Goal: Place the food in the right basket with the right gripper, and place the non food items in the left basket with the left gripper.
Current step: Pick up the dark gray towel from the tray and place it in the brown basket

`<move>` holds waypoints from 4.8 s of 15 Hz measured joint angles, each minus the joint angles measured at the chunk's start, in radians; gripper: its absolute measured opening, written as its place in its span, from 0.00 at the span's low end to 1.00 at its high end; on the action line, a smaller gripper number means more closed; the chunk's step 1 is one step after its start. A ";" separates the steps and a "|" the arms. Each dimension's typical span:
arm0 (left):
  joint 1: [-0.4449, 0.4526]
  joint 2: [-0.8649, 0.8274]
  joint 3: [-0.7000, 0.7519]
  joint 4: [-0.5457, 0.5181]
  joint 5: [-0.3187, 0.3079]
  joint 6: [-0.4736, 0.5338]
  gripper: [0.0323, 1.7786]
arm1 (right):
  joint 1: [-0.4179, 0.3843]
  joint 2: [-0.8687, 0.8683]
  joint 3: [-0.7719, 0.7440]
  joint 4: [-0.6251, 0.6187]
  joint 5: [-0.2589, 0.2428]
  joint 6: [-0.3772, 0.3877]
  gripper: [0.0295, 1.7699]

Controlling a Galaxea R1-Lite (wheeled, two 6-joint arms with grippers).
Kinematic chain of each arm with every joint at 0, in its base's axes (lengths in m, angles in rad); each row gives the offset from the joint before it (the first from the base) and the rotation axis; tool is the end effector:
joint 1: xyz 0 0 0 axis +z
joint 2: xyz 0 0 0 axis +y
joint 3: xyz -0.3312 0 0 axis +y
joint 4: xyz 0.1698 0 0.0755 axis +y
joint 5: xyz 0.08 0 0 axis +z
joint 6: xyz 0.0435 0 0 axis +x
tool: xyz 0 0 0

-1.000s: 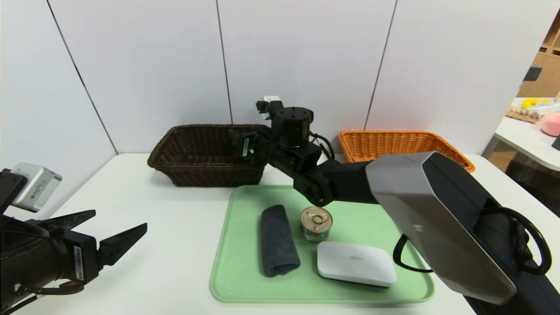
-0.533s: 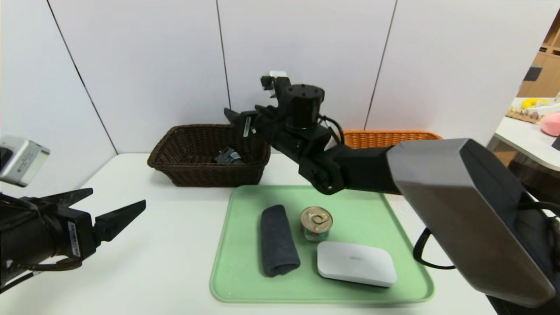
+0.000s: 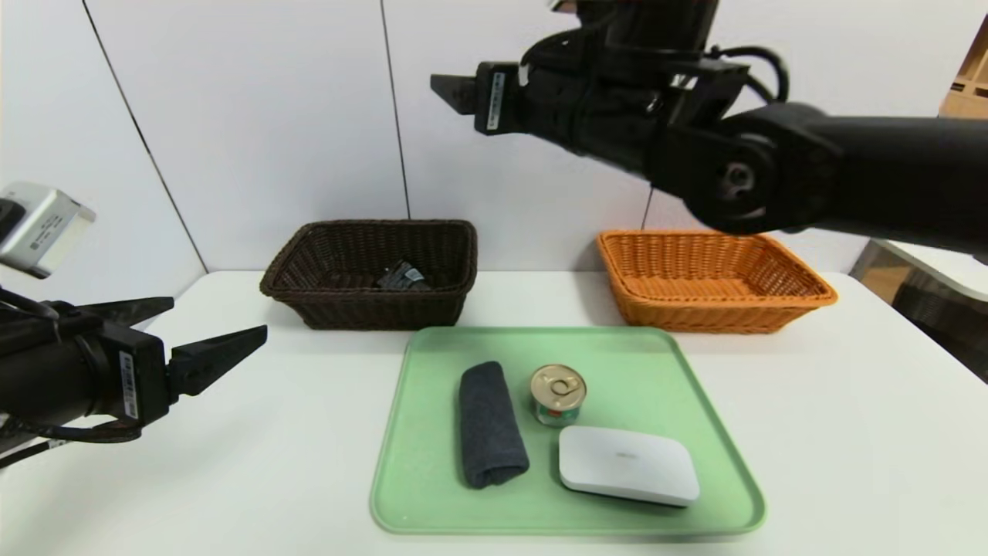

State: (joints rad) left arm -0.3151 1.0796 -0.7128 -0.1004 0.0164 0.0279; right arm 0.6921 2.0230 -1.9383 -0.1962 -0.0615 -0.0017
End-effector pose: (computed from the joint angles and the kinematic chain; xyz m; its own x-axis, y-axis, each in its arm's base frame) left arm 0.1414 -0.0453 0.2691 0.9222 -0.2833 -0.2632 0.3017 0.9529 0.0312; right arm 0.3427 0.2806 0.3725 0.8029 0.5857 0.1111 -0.5898 0.8075 0.0051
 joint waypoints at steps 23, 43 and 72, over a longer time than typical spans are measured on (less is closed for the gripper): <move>-0.485 0.420 -0.319 0.174 0.296 -0.280 0.95 | -0.705 -0.651 0.555 1.165 -0.037 0.040 0.96; -0.611 0.851 -0.921 0.886 0.343 -0.768 0.95 | -0.775 -0.872 0.735 1.139 -0.035 0.040 0.96; -0.533 1.094 -1.170 1.027 0.310 -0.891 0.95 | -0.770 -0.888 0.699 1.053 -0.030 0.032 0.96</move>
State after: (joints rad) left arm -0.8477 2.1738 -1.8823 0.9266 0.3260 -0.8630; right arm -0.0779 1.1349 -1.2391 0.8566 -0.0917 0.0306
